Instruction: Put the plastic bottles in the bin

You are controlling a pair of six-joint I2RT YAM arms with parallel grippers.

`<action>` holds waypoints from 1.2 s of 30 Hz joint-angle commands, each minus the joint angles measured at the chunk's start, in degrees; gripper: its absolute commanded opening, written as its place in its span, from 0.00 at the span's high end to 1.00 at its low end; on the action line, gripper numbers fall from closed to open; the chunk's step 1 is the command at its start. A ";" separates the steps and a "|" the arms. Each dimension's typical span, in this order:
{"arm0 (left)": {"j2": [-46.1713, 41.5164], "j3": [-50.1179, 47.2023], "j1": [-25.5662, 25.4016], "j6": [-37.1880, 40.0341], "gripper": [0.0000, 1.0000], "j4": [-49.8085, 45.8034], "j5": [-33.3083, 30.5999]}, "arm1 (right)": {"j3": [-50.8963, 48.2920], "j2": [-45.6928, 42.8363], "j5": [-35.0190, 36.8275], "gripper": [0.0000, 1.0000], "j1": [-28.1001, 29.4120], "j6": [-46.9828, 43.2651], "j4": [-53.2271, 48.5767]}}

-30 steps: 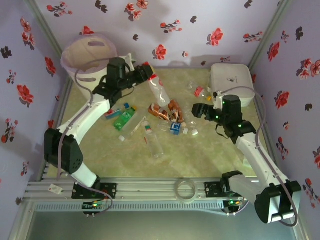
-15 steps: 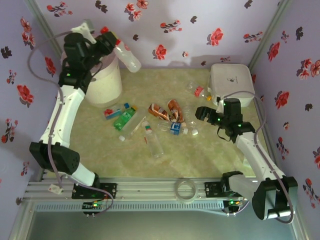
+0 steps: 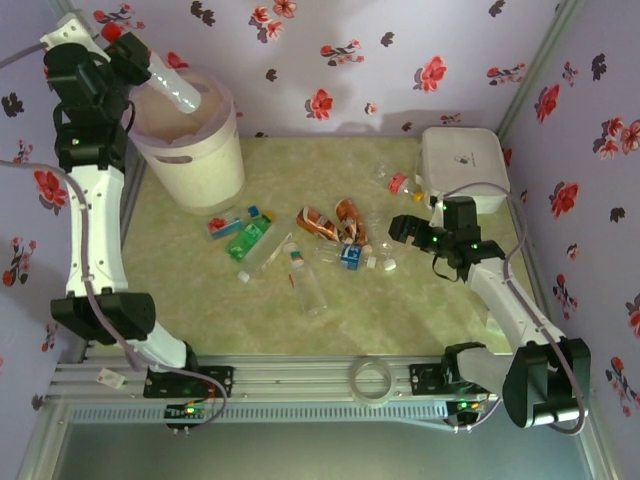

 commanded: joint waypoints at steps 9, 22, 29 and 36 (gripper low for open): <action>29.68 35.79 0.92 14.03 1.00 -29.86 -6.85 | -1.00 -0.90 2.25 0.02 -0.45 -0.67 -1.24; 38.48 31.83 1.07 17.64 1.00 -35.11 -4.30 | -1.86 -0.53 2.89 0.02 -0.47 -1.29 -1.21; 42.39 30.84 1.09 18.31 1.00 -36.50 -2.06 | -2.24 -0.64 3.19 0.02 -0.51 -0.95 -0.83; 44.88 28.41 1.07 18.78 1.00 -38.20 -0.30 | -2.03 -0.95 3.63 0.02 -0.47 -0.98 -1.11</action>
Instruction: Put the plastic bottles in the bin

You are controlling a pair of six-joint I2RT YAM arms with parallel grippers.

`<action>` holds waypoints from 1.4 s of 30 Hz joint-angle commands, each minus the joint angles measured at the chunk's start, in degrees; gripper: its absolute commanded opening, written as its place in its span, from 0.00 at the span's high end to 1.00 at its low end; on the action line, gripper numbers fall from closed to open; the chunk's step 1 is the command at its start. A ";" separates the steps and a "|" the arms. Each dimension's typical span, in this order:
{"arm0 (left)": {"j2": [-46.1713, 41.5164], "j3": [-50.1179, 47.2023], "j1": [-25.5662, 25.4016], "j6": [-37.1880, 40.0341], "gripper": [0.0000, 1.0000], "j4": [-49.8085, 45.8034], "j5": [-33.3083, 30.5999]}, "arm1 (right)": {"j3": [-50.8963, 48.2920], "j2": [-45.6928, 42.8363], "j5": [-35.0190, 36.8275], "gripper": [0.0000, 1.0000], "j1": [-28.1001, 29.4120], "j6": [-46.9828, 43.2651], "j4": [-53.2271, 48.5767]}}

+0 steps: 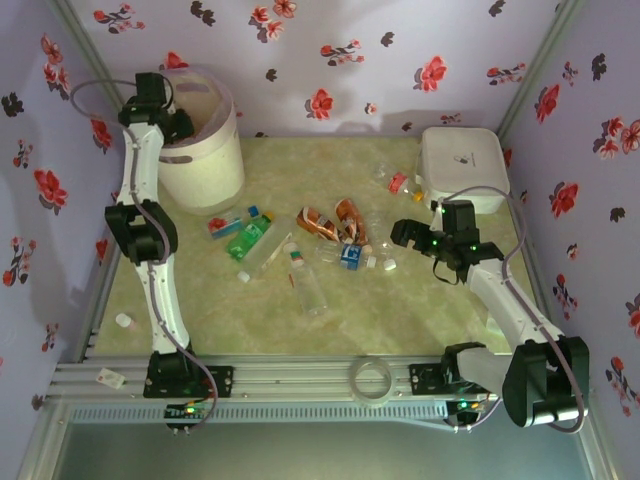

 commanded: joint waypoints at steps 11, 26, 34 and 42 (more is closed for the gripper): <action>1.98 -3.67 0.29 1.43 0.58 -0.78 3.25 | -0.39 -1.54 2.01 0.02 -0.34 -0.46 -1.18; -1.51 -2.70 0.28 1.58 0.18 -0.77 3.70 | 1.24 0.54 8.02 0.08 0.45 -5.30 -6.98; -8.43 -2.36 0.32 1.34 0.11 2.72 4.26 | 4.25 3.69 15.16 0.16 4.79 -4.81 -8.30; -18.95 -5.61 0.28 0.60 0.08 6.76 2.53 | 17.43 12.44 20.17 0.15 4.78 -15.39 -11.40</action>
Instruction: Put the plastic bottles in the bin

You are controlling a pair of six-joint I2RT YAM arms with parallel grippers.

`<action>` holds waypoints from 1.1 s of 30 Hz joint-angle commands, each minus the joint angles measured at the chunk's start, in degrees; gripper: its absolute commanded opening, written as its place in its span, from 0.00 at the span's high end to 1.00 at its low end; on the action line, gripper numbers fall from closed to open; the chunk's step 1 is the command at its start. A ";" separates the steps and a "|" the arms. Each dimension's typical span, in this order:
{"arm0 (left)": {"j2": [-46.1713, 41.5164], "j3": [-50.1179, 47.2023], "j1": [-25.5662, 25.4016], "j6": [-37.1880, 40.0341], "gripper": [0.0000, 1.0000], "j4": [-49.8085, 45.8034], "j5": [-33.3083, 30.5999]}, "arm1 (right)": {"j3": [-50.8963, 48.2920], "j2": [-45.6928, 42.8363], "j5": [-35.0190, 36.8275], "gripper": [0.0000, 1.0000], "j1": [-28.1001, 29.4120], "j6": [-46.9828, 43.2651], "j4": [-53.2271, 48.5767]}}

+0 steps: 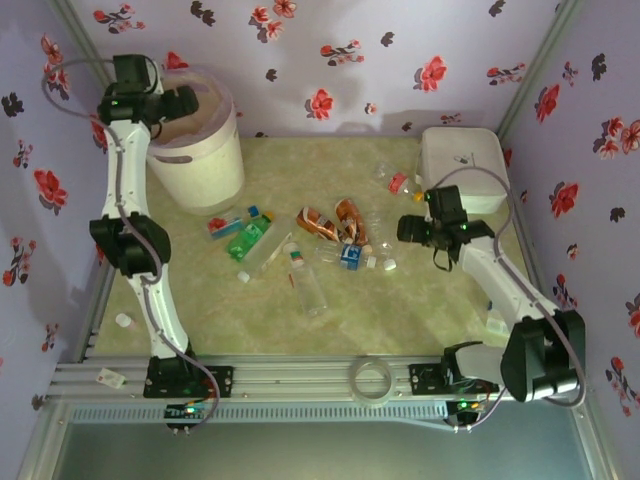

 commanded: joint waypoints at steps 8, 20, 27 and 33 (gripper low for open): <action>-18.96 -12.18 -1.04 -0.07 0.08 4.90 -1.07 | 25.44 21.37 2.93 0.15 -0.12 -25.93 -6.55; -49.56 -53.56 -8.22 -6.02 0.08 16.00 -0.28 | 45.68 43.10 -1.75 0.19 -0.97 -34.21 -9.82; -61.02 -68.56 -12.09 -11.34 0.09 17.70 0.35 | 52.28 50.95 0.17 0.16 -1.28 -34.53 -12.92; -63.45 -72.11 -13.84 -12.11 0.09 16.52 1.65 | 54.62 54.48 1.08 0.15 -2.22 -34.55 -14.76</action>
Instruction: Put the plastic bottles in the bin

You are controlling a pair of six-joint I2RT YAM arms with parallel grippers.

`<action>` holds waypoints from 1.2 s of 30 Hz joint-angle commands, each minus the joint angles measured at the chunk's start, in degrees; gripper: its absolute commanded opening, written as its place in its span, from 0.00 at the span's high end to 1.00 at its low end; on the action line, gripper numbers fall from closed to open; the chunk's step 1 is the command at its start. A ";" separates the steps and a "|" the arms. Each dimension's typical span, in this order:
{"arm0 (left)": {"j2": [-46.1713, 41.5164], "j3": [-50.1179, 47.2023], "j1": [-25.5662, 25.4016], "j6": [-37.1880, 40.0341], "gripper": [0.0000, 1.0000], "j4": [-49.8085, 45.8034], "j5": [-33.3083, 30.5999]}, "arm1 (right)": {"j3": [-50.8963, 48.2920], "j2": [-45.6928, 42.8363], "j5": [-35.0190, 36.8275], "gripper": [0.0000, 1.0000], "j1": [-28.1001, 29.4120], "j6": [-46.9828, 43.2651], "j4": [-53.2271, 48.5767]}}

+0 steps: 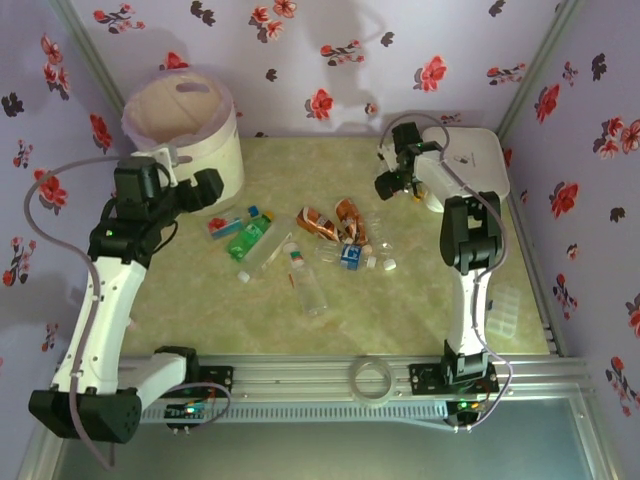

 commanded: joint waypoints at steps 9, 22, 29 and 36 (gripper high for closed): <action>0.80 -1.77 -1.40 -2.35 0.09 4.02 2.19 | 4.86 5.23 -0.53 0.19 -0.33 1.51 -5.88; 1.98 -2.28 -1.52 -2.96 0.09 5.73 2.04 | 1.11 5.62 0.07 0.34 -0.70 4.84 -0.72; 2.15 -1.55 -1.53 -3.12 0.09 5.35 1.72 | -2.31 2.80 -0.46 0.45 -0.94 5.67 2.77; 2.02 -2.76 -1.70 -5.30 0.09 7.97 3.79 | -5.87 -2.24 -2.58 0.54 -1.44 6.73 3.54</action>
